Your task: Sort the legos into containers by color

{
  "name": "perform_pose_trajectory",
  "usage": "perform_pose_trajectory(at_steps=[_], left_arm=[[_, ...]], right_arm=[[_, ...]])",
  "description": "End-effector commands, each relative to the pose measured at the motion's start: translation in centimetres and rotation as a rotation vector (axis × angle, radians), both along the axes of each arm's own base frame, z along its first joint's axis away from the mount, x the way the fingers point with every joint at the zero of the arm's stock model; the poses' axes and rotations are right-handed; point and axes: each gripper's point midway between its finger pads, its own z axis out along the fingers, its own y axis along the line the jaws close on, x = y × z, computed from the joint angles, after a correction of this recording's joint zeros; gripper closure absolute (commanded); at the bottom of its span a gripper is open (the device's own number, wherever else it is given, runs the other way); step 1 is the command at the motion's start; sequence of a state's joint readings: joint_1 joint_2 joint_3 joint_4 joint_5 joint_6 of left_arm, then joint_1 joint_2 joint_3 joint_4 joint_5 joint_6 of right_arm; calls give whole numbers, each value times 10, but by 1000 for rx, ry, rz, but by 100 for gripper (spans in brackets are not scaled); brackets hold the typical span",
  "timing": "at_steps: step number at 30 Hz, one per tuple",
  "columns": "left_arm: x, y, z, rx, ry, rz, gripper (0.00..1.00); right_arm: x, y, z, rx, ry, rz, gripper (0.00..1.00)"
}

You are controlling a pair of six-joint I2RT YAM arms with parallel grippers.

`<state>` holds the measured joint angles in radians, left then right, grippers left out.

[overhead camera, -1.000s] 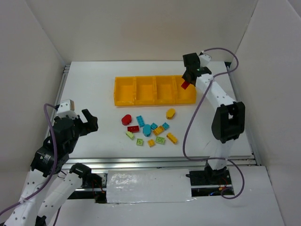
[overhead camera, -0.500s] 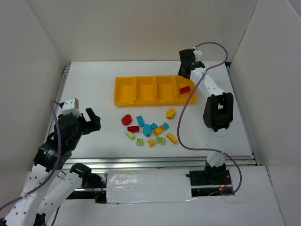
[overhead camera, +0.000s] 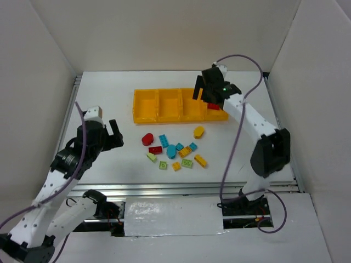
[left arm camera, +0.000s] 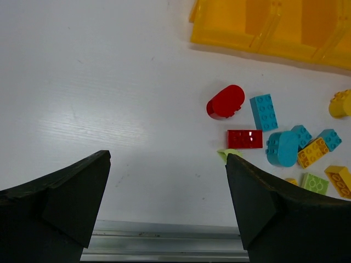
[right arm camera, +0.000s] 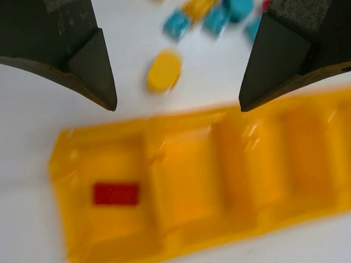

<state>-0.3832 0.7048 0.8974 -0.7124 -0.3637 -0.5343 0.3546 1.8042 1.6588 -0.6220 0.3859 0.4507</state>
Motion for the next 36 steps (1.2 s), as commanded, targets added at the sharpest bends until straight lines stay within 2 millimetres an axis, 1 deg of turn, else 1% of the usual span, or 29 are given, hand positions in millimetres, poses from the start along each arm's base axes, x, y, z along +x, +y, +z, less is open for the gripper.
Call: perform_pose_trajectory(at_steps=[1,2,3,4,5,6,7,8,9,10,11,12,13,14,15,16,17,18,19,20,25,30,31,35,36], left_arm=[[17,-27,-6,-65,96,-44,1],[25,-41,-10,-101,112,-83,1],[34,-49,-26,-93,174,-92,0],[40,-54,-32,-95,197,-95,2],[49,-61,-38,-105,211,-107,3],[55,-68,-44,-113,229,-113,4],[62,-76,-62,-105,279,-124,5],[72,-85,-66,-123,271,-146,5],[78,-88,-83,-109,315,-138,6],[82,-90,-89,-103,325,-140,6],[90,-97,-100,-91,340,-163,6],[94,-98,-106,-79,345,-165,6],[98,-99,-111,-66,346,-166,5],[105,-102,-114,-58,339,-180,5],[108,-103,-129,-36,375,-183,6],[111,-103,-134,-21,382,-189,6],[114,-103,-146,-2,407,-189,6],[119,-106,-148,0,392,-196,8],[121,-106,-152,9,392,-201,8],[123,-107,-158,16,400,-209,8],[135,-115,-165,21,389,-243,12],[137,-115,-178,36,418,-238,25],[138,-116,-178,33,416,-238,26],[134,-118,-182,20,427,-246,25],[134,-119,-182,18,425,-247,21]], right_arm=[[-68,53,41,140,-80,200,0],[-91,68,62,200,-132,262,0],[-104,76,60,235,-130,296,0],[-124,78,37,246,-83,328,1],[-137,83,35,272,-80,361,0],[-156,93,52,338,-115,434,0],[-170,92,36,349,-84,454,0],[-182,93,47,380,-117,484,0],[-192,97,48,407,-113,519,0],[-201,96,39,413,-95,535,1],[-211,97,46,426,-115,566,0],[-217,96,40,431,-98,575,0],[-223,96,43,443,-108,590,0],[-228,97,43,448,-107,609,0],[-234,98,35,453,-90,624,0],[-237,98,37,461,-100,634,0],[-240,98,35,466,-97,641,0],[-243,98,29,466,-84,649,0],[-245,98,31,470,-93,656,0],[-246,97,27,468,-86,656,0],[-248,97,22,463,-78,662,1],[-251,95,24,460,-85,666,0],[-251,94,24,458,-86,666,0],[-251,94,25,455,-91,666,0],[-251,93,25,454,-90,663,0]])
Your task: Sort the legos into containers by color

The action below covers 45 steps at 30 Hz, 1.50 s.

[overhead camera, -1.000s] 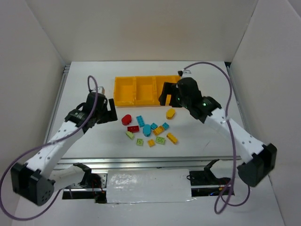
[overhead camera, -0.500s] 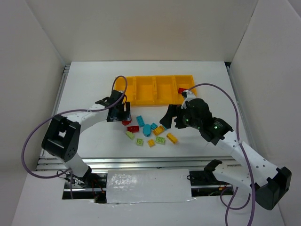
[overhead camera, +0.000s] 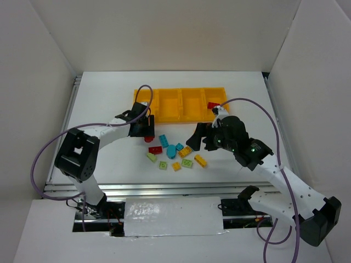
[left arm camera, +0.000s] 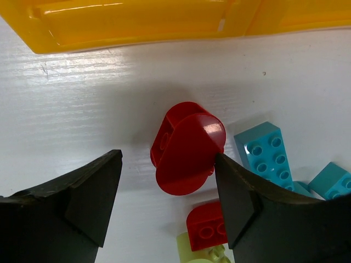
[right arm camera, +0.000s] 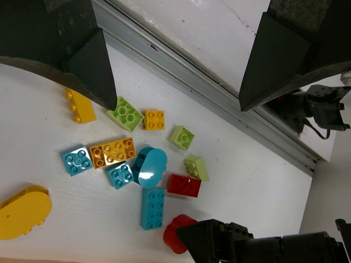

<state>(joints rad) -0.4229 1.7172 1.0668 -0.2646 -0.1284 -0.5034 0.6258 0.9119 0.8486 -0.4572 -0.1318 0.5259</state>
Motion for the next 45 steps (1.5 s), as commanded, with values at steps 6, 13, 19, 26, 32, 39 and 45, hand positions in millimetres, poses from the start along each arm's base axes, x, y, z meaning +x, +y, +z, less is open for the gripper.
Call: perform_pose_trajectory(at_steps=[6,13,19,26,32,39,45], left_arm=[[2,-12,11,-18,-34,-16,15],[4,-12,34,-39,-94,-12,13],[8,-13,24,-10,-79,-33,14],[7,-11,-1,18,-33,-29,19],[7,-9,-10,32,-22,-25,35],[3,-7,-19,44,-4,-24,71],[-4,-7,6,0,-55,-30,100]], right_arm=[[-1,4,2,14,-33,23,0],[0,4,-4,5,-21,27,1],[1,5,-4,-3,-18,31,0],[2,3,-3,-12,-23,21,0],[3,5,-5,-19,-18,26,0],[5,5,-10,-27,-14,22,0],[9,7,-14,-16,-9,8,0]])
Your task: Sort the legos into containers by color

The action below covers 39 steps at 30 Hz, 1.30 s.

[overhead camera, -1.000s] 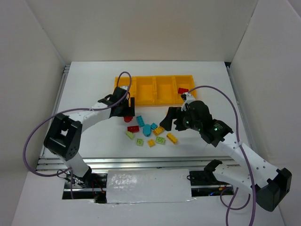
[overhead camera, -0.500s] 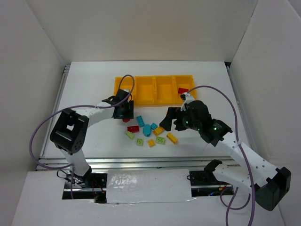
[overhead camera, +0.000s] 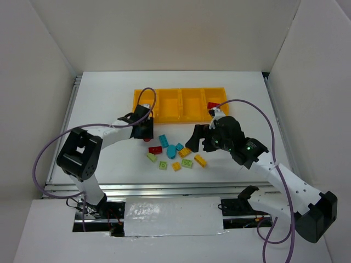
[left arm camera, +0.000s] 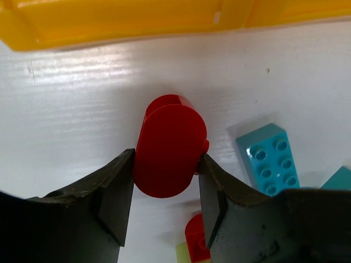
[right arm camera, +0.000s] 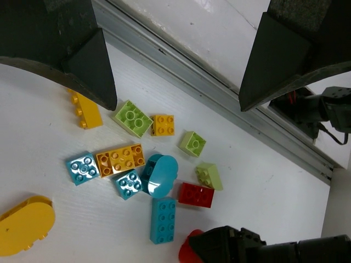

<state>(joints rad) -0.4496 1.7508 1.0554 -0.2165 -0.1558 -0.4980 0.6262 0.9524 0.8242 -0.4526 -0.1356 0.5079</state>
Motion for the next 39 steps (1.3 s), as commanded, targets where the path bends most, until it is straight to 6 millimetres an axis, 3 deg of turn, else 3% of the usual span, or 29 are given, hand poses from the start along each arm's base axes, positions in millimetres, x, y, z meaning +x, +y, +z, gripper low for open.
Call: perform_pose_trajectory(at_steps=[1,6,10,12,13,14,15,17,23,27,31,36,39], left_arm=[[-7,1,23,-29,-54,-17,100],[-17,-5,68,-104,-148,-67,100],[-27,-10,98,-166,-223,-111,100],[-33,-14,111,-206,-257,-137,100],[-39,-23,117,-238,-265,-176,100],[-42,-27,125,-265,-291,-199,100],[-46,-31,129,-283,-299,-226,100],[-58,-44,139,-328,-318,-296,100],[-90,-78,162,-420,-382,-496,100],[-102,-90,171,-441,-413,-569,100],[-104,-95,177,-443,-431,-588,100],[-101,-98,181,-435,-442,-587,100],[-98,-97,182,-420,-450,-576,100]], right_arm=[[10,6,7,28,-47,-12,1],[15,11,5,60,-41,-26,0],[33,18,3,121,-11,-76,0],[45,26,13,175,-23,-80,1],[52,31,11,193,1,-91,1],[60,39,26,234,-28,-87,1],[64,46,24,246,-6,-70,1],[74,60,44,314,-16,-62,2],[89,92,47,396,59,-44,4],[89,106,30,368,115,-46,6],[75,119,22,360,148,-14,6],[58,121,16,366,182,26,9],[49,119,14,392,194,36,17]])
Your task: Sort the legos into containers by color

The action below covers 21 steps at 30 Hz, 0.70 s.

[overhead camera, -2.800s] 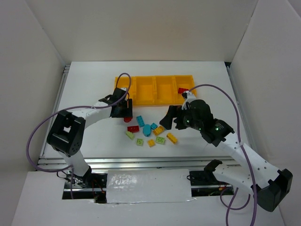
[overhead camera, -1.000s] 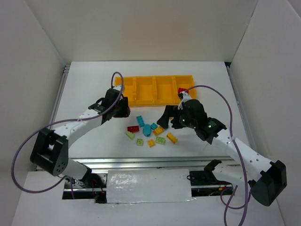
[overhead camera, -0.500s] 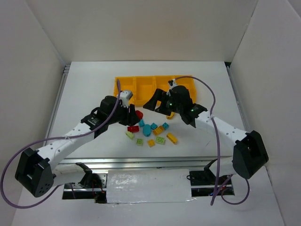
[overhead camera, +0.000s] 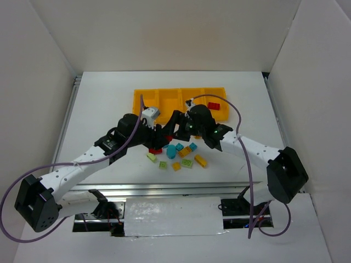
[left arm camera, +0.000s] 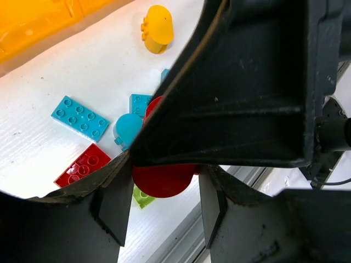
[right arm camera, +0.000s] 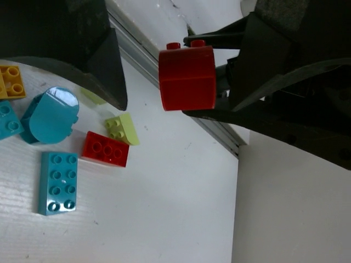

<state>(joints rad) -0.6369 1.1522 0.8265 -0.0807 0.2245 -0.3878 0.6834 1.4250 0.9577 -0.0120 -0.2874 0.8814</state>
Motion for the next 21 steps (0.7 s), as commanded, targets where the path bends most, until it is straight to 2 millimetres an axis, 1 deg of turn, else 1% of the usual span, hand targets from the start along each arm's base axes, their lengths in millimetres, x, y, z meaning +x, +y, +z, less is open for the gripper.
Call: perform_pose_trajectory(at_steps=[1,3,4,5,6,7,8,9,10,11,12,13,14,15,16,17,18,19,21], left_arm=[[11,-7,29,-30,-105,-9,100],[11,-7,30,-29,-110,-6,100],[12,-6,32,-31,-115,-5,100],[11,-6,33,-32,-116,-6,100],[12,-6,35,-33,-121,-4,100],[11,-6,35,-32,-122,-3,100],[12,-5,35,-31,-121,2,97],[12,-5,37,-31,-125,1,89],[12,-5,36,-28,-122,4,81],[12,-4,35,-27,-122,9,68],[13,-3,37,-30,-119,21,31],[13,-1,36,-24,-109,40,11],[14,2,36,-16,-100,61,1],[21,9,44,-14,-97,127,1],[19,17,38,19,-56,161,1],[19,23,40,31,-45,197,1],[23,31,48,31,-39,264,1],[17,43,44,65,-9,300,0],[14,60,47,81,21,396,1]], right_arm=[[-10,2,18,71,-24,23,21],[-14,1,16,71,-19,25,27],[-14,0,15,72,-18,23,36],[-15,0,14,69,-14,22,43],[-15,-1,14,71,-13,21,66],[-15,0,16,76,-14,22,80],[-15,-1,16,80,-11,20,90],[-16,-1,18,85,-10,19,98],[-17,1,21,97,-19,24,100],[-17,1,23,107,-26,28,100],[-18,2,25,116,-29,33,100],[-15,0,26,118,-41,21,100],[-11,-1,26,107,-49,6,100],[-1,-9,24,78,-69,-24,100],[13,-19,23,30,-77,-85,100],[24,-29,18,-9,-76,-124,100],[35,-40,16,-49,-89,-154,100],[57,-65,16,-92,-88,-246,100],[83,-95,12,-164,-101,-339,100]])
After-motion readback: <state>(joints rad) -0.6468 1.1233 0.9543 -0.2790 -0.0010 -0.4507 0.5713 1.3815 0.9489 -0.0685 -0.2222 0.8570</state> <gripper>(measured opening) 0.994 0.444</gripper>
